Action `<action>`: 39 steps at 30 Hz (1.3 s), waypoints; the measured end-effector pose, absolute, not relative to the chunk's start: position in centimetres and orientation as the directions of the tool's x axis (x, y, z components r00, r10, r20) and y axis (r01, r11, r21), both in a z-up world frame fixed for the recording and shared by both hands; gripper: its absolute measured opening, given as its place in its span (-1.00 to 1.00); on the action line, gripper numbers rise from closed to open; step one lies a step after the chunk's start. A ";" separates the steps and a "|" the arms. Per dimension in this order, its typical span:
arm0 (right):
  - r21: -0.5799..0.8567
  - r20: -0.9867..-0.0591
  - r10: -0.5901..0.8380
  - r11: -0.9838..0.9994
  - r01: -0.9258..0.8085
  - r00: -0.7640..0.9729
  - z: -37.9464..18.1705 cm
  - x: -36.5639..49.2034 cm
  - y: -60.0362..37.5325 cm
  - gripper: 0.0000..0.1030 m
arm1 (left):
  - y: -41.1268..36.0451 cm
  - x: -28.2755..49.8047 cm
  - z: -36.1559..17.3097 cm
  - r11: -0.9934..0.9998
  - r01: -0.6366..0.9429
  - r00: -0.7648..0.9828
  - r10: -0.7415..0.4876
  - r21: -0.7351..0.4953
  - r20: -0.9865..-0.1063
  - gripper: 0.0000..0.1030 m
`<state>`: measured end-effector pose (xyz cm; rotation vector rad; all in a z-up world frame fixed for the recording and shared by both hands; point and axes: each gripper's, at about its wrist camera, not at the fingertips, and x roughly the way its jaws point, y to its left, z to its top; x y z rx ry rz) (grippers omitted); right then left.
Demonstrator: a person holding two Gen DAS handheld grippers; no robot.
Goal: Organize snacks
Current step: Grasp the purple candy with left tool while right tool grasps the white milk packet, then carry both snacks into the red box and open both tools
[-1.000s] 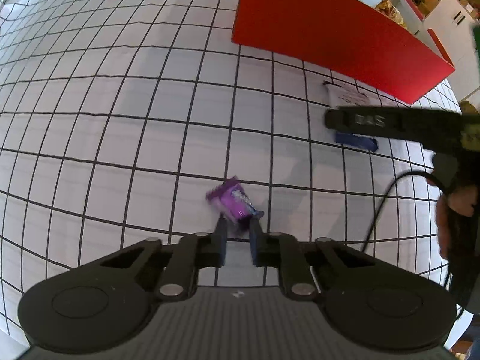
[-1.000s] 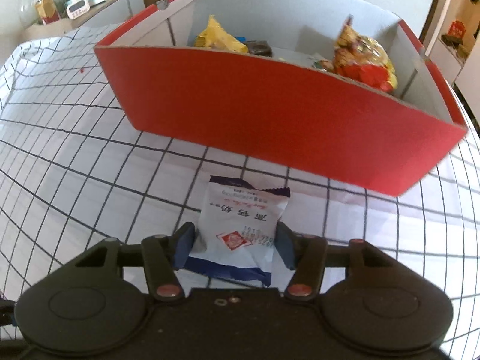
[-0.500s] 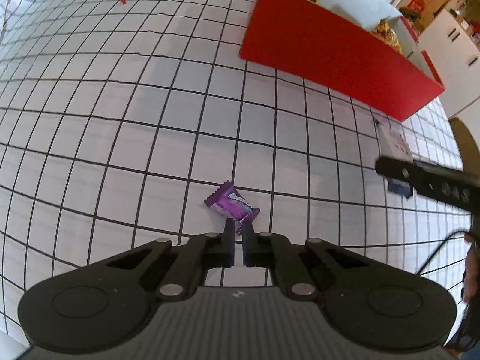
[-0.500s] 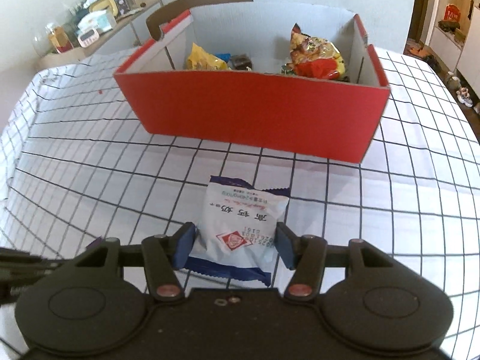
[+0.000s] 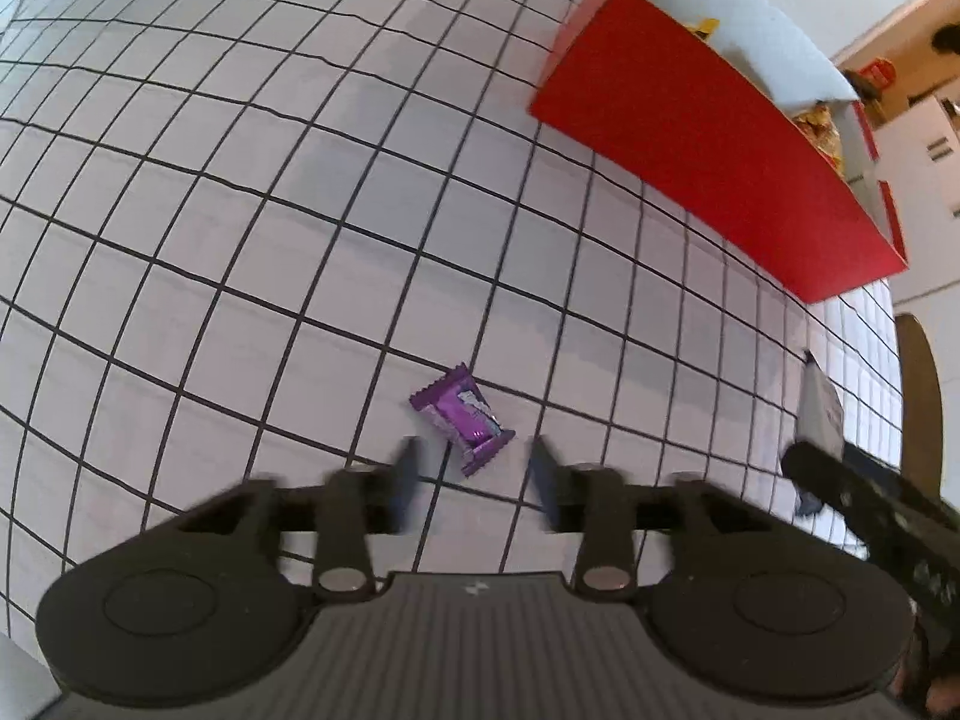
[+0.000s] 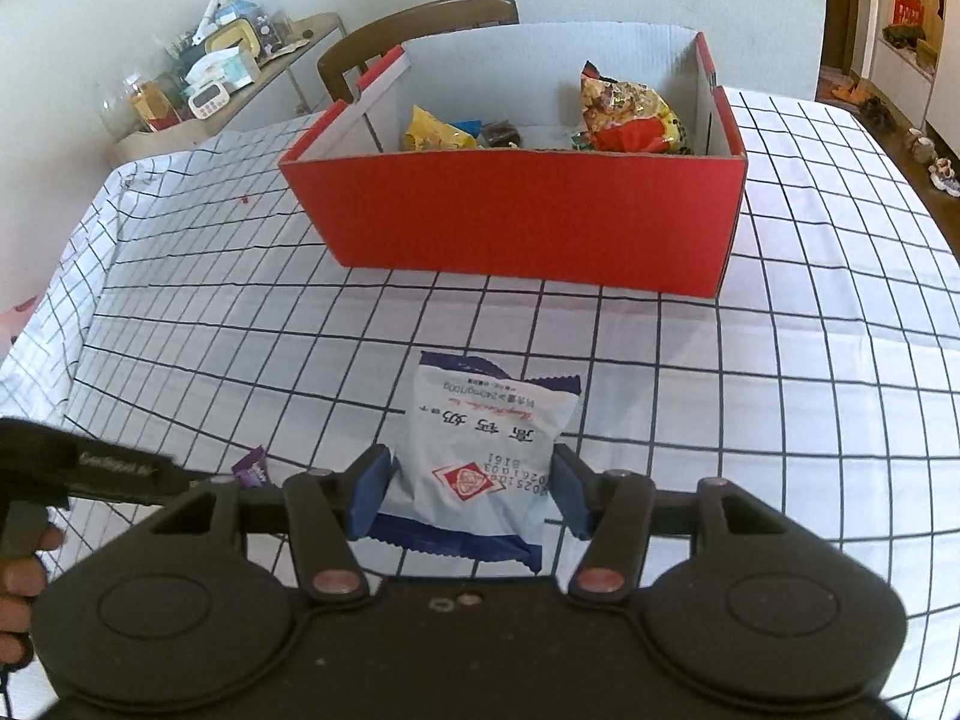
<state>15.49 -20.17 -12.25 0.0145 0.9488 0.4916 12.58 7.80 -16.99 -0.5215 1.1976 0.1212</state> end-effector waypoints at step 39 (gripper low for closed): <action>0.192 -0.749 0.410 0.886 -0.422 0.521 -10.0 14.5 -22.3 0.09 | 4.2 12.7 -11.5 0.933 -0.320 0.490 0.013 -0.166 -0.871 -0.65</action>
